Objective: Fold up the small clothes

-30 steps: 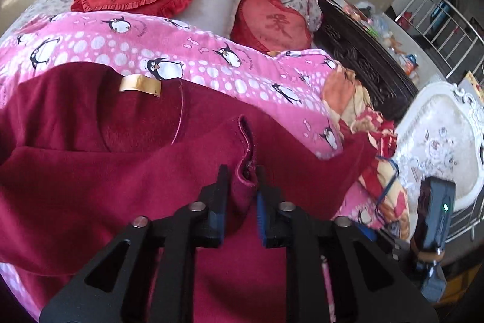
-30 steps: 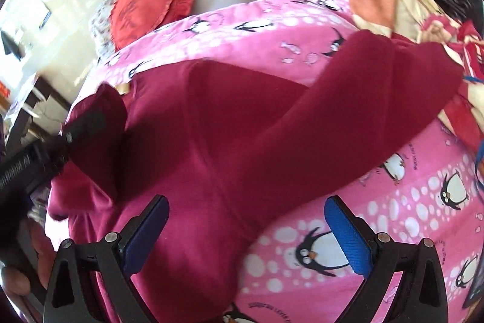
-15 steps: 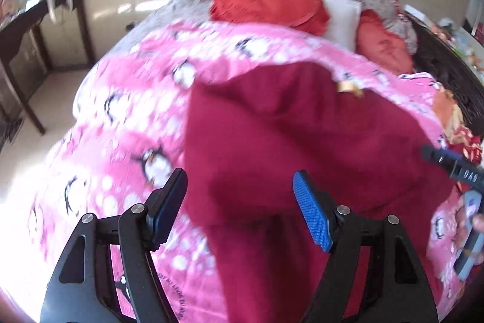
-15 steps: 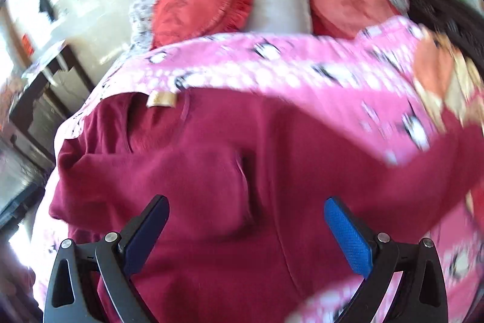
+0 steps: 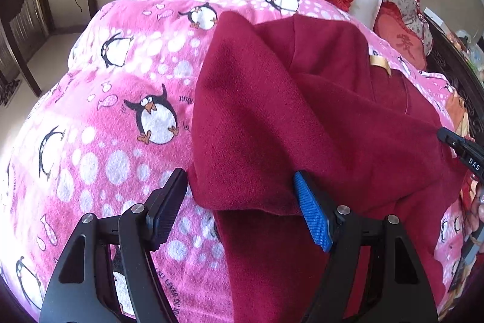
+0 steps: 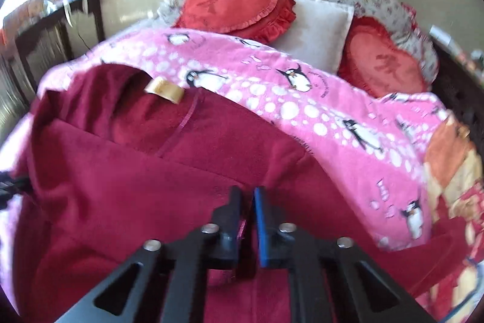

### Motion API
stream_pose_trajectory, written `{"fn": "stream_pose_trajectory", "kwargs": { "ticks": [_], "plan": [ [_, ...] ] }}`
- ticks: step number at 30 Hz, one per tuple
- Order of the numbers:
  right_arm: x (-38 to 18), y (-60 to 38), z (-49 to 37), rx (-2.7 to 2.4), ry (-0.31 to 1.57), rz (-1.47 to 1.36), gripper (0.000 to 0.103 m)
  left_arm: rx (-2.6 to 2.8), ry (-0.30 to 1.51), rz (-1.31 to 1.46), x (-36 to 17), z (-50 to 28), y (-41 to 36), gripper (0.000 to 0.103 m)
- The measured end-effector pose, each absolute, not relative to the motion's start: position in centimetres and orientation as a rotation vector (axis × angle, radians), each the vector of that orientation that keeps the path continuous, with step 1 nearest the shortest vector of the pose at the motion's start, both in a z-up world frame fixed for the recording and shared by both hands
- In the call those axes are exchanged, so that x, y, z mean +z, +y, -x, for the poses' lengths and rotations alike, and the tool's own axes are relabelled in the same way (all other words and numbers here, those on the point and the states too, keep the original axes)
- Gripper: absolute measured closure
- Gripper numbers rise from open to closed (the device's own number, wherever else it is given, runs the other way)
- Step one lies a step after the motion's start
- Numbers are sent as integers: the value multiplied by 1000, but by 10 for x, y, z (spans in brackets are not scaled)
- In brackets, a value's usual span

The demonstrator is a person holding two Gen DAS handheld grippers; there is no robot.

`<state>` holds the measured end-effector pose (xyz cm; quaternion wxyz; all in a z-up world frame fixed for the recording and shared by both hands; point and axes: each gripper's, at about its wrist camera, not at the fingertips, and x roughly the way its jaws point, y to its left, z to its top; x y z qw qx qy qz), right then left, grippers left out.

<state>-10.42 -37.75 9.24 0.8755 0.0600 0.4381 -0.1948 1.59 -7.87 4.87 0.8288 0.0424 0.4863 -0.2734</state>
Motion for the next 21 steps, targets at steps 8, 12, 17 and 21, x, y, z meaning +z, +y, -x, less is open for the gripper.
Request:
{"fn": "stream_pose_trajectory", "kwargs": {
  "ticks": [8,12,17,21],
  "plan": [
    [118,-380,120,-514,850,-65,96,-580,1009,-103,58,-18,-83,30],
    [105,-410,125,-536,891,-230,96,-562,1033,-120,51,-23,-88,30],
    [101,-408,127,-599,904,-216,80,-553,981,-93,63,-23,-84,30],
    [121,-384,123,-457,822,-270,65,-515,1008,-135,54,-32,-89,30]
  ]
}}
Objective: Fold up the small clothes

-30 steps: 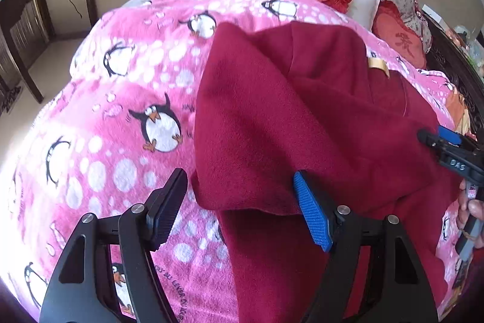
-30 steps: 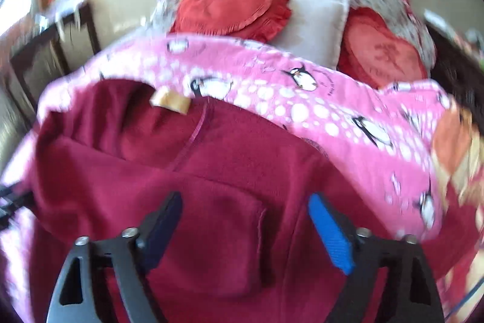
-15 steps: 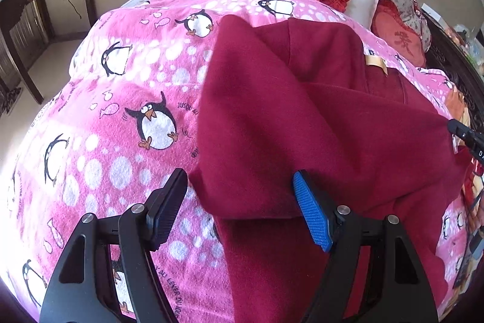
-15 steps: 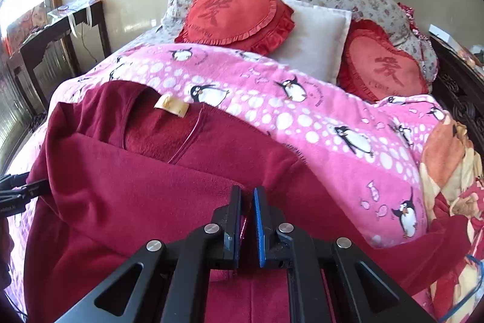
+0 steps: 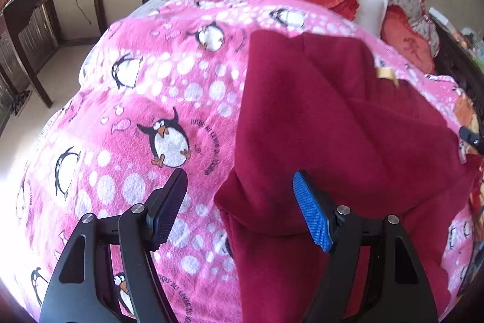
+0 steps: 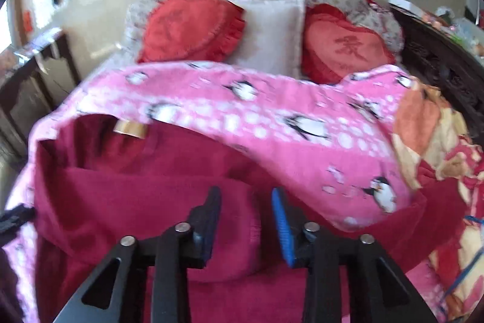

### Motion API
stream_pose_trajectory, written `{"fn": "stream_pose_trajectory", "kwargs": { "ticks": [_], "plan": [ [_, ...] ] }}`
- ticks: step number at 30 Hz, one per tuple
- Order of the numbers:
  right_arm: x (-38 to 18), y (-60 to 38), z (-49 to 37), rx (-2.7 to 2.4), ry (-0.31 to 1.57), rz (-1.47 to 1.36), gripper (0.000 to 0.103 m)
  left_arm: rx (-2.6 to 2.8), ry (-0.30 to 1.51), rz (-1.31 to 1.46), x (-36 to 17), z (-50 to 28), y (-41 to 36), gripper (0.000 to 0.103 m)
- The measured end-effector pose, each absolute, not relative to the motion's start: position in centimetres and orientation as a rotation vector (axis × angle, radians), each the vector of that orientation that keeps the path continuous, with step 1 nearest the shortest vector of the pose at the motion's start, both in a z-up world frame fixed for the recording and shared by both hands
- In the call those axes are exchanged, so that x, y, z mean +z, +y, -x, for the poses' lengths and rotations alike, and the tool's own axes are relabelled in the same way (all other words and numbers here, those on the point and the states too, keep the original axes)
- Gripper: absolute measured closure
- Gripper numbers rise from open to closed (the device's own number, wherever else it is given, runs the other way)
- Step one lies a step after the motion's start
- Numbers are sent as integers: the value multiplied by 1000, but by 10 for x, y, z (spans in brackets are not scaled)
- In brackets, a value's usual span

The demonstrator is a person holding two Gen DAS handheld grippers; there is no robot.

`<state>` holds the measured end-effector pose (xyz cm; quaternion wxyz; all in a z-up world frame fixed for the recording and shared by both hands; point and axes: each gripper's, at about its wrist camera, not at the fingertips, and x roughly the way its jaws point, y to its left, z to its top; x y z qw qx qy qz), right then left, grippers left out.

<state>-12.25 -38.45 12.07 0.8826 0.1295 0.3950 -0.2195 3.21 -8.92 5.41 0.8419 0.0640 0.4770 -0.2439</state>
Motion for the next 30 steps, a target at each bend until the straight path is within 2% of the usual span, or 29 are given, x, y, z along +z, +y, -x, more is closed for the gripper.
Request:
{"fn": "stream_pose_trajectory", "kwargs": {
  "ticks": [8,13,14,15,16,19,25,27,30],
  "plan": [
    [101,-289,27,-85,884,-24,64,-482,1036,-93,40,-43,-82,30],
    [72,-270,-15,-5,959,45,64,-480,1033,-85,39,-48,-80,30],
    [69,-267,-18,5,968,66,67,-481,1029,-92,39,-47,-80,30],
    [68,-262,-19,16,967,100,77,-483,1023,-100,39,-46,-81,30],
    [67,-257,-21,21,974,126,100,-486,1019,-103,38,-48,-80,30],
    [75,-255,-15,-12,933,170,100,-492,1010,-94,37,-48,-79,30],
    [68,-274,-24,-129,920,62,100,-478,1006,-135,37,-48,-87,28],
    [76,-274,-18,-123,940,49,97,-472,1017,-133,43,-48,-85,28],
    [92,-278,14,-140,920,-2,85,-476,990,-72,59,-45,-79,28]
  ]
}}
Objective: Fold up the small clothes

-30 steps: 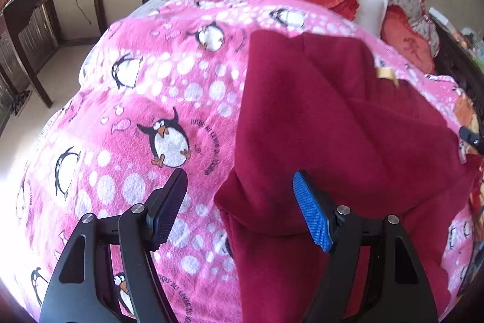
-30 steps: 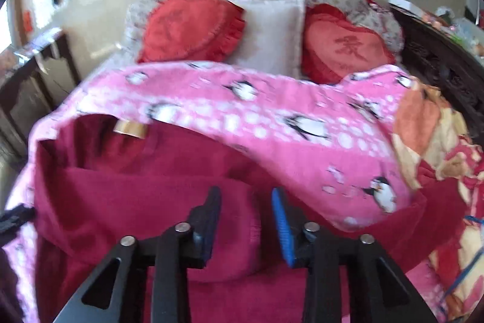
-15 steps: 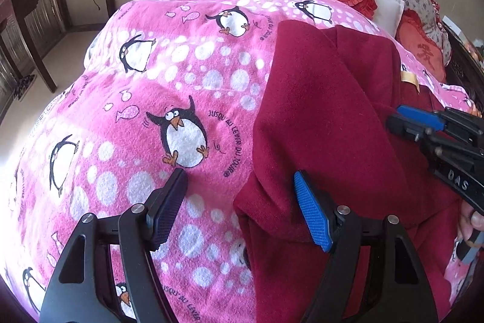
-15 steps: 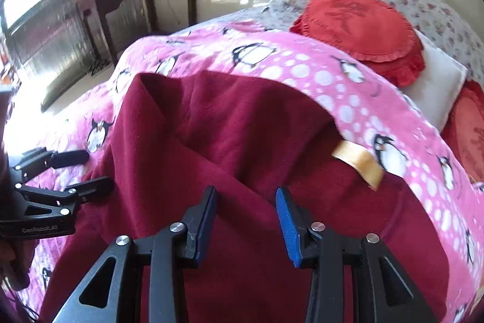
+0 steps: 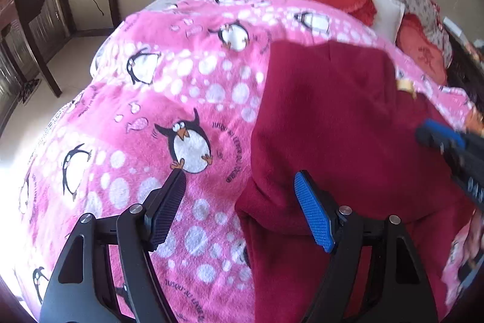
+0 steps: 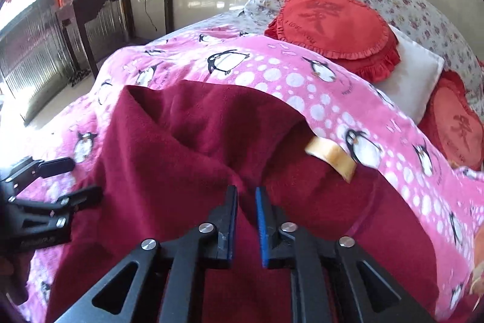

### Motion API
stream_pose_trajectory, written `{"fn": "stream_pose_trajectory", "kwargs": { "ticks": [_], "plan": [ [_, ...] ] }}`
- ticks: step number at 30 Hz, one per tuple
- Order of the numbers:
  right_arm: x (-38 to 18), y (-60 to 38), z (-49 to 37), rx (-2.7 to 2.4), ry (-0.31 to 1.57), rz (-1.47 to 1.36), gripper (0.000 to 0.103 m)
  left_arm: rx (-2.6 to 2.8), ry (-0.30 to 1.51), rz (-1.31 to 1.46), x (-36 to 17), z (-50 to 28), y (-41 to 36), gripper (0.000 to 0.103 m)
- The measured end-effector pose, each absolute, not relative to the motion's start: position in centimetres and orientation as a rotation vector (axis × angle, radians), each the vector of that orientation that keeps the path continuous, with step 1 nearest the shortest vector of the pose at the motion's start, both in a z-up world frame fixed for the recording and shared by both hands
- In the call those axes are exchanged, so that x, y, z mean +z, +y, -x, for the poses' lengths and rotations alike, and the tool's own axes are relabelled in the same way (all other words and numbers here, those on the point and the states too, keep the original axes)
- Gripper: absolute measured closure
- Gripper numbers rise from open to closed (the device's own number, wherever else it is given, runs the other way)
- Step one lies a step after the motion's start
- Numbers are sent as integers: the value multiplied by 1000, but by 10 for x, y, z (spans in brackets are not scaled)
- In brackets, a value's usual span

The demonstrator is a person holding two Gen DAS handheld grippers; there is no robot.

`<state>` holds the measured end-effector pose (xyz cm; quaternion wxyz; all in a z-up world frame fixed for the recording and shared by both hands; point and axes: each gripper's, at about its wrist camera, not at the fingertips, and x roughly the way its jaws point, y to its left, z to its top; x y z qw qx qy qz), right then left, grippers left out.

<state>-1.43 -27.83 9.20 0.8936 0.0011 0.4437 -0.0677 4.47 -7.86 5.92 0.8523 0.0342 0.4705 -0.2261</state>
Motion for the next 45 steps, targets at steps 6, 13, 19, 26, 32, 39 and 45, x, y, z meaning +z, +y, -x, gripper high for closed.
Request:
{"fn": "stream_pose_trajectory", "kwargs": {
  "ticks": [6,13,19,26,32,39,45],
  "plan": [
    [87,-308,90,-301,934,-47,63,-564,967,-72,68,-32,-96,28],
    [61,-351,124,-381,973,-256,63,-530,999,-260,40,-20,-128,28],
    [83,-367,161,-435,928,-310,62,-547,998,-141,65,-15,-114,28],
    [86,-413,227,-573,911,-460,62,-619,950,-177,84,7,-130,28],
    [92,-427,250,-617,889,-504,61,-633,998,-190,69,16,-144,28],
    [99,-400,213,-496,861,-453,61,-594,1041,-175,51,13,-139,28],
    [86,-391,180,-443,847,-477,61,-583,1032,-242,41,17,-146,28]
  ]
}}
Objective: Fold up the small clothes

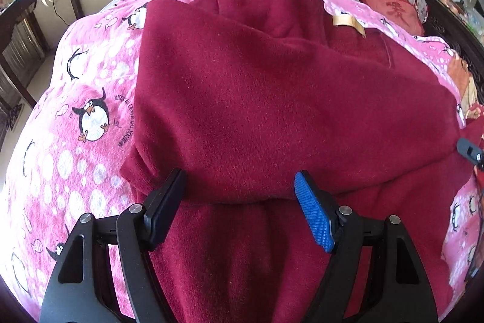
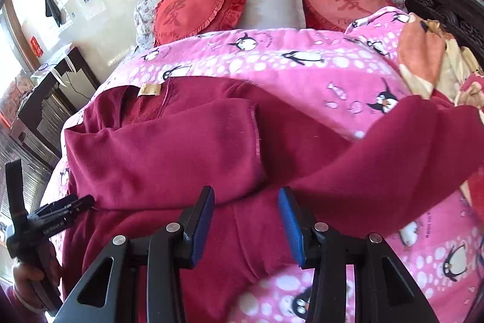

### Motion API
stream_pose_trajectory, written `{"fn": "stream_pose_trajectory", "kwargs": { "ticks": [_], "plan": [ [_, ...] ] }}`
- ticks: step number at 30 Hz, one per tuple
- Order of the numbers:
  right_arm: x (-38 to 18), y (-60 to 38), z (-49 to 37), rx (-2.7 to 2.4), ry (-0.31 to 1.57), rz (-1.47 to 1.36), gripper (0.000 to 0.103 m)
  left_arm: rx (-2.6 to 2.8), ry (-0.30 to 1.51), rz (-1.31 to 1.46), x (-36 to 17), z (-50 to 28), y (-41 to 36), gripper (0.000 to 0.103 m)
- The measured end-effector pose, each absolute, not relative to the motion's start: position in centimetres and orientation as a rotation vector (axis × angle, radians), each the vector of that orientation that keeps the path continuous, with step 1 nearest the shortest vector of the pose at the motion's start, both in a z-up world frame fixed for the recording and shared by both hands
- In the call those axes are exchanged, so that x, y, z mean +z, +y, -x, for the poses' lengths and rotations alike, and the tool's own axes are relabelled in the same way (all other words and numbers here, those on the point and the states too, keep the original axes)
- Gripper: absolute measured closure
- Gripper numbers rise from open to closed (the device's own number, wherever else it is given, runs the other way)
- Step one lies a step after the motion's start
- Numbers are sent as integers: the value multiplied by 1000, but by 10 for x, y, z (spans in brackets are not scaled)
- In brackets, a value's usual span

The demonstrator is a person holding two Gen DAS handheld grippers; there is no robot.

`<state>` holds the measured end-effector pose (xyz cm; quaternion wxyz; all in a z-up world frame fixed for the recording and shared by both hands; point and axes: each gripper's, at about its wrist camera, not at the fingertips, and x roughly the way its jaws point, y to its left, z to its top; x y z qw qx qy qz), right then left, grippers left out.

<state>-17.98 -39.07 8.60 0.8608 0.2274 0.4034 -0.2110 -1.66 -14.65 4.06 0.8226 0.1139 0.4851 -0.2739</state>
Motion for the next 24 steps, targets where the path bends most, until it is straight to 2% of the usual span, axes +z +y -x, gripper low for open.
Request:
{"fn": "stream_pose_trajectory", "kwargs": {
  "ticks": [5,19,24],
  "plan": [
    [63,-392,159,-512,939,-427,61,-576,1006,-233,35,20,-148,28],
    [86,-384,205,-483,895,-454,61,-559,956,-245,26,27,-149,25],
    [88,-402,250,-537,838,-536,57,-558,968,-248,30,28,-149,25]
  ]
}}
